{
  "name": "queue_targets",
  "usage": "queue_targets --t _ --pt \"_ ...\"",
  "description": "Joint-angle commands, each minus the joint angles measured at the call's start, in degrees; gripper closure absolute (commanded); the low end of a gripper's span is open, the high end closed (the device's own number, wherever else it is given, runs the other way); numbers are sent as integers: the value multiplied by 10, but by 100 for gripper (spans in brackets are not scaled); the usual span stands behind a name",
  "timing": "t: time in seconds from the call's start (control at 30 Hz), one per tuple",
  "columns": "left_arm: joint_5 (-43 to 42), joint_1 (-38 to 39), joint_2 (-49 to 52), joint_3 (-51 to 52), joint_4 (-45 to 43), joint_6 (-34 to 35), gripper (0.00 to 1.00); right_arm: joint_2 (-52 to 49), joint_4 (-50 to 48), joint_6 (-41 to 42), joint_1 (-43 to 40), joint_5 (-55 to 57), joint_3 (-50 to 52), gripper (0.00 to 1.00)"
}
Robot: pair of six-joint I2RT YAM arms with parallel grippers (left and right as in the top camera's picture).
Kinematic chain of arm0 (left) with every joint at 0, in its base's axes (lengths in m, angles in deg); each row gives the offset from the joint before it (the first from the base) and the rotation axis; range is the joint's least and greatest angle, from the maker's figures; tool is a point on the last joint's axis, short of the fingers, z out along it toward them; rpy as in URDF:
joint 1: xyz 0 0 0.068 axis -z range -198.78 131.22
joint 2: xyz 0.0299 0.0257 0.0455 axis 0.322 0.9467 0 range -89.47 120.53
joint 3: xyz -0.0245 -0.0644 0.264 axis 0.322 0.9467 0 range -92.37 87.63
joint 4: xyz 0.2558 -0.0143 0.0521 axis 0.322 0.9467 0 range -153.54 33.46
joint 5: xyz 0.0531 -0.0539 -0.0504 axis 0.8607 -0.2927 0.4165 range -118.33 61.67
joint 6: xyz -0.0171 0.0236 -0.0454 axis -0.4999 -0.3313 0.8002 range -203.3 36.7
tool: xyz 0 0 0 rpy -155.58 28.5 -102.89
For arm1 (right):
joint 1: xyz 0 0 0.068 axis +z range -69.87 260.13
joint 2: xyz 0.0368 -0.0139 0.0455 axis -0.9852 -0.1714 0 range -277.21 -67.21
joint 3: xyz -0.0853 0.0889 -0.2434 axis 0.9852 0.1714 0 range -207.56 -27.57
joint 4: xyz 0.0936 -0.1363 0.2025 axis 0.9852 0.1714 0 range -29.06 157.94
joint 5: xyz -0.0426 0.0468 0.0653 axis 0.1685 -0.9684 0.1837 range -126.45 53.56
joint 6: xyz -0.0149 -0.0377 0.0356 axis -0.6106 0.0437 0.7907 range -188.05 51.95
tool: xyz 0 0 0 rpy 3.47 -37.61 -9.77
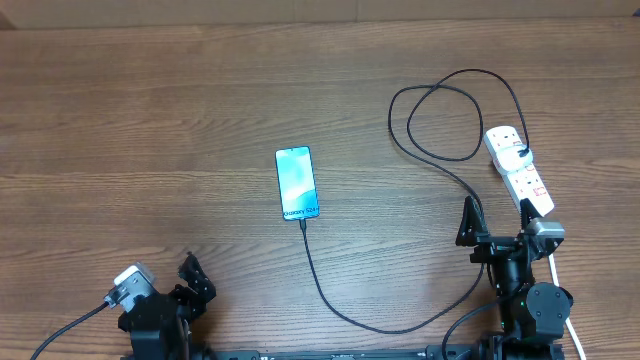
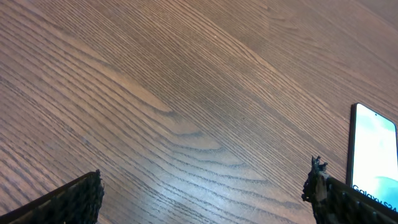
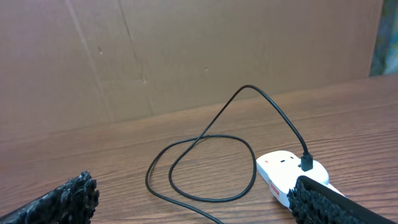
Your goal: Plug charger to phone and switch on socket
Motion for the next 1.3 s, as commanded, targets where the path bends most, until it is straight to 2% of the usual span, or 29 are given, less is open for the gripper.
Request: queue_targets --t 0.0,0.4,0.47,0.53,0.63,0.7,0.83,0.97,1.0,1.17,1.27 --pt "-2 -7 -2 0 25 3 0 7 -1 4 1 9 6 0" --pt "-2 -5 -3 0 31 -1 0 7 -1 4 1 9 6 0" --pt "-30 -5 -3 0 35 11 1 7 -1 4 1 9 6 0" --pt "-41 -5 -3 0 -12 19 0 7 -1 4 1 9 6 0" --pt "-43 -5 -3 3 -139 18 0 7 -1 4 1 9 6 0" --pt "-46 -5 -3 22 -266 -13 0 7 -1 4 1 9 6 0" --pt "-78 -4 -3 74 -437 -99 0 7 -1 4 1 9 6 0" --pt "-113 -4 -3 121 -538 -170 1 7 -1 4 1 9 6 0" --pt "-134 -4 -3 146 -572 -206 1 7 -1 4 1 9 6 0" --pt "-169 -4 -3 205 -614 -289 1 7 -1 4 1 9 6 0" --pt "-178 -4 -3 206 -564 -327 0 7 -1 4 1 9 6 0"
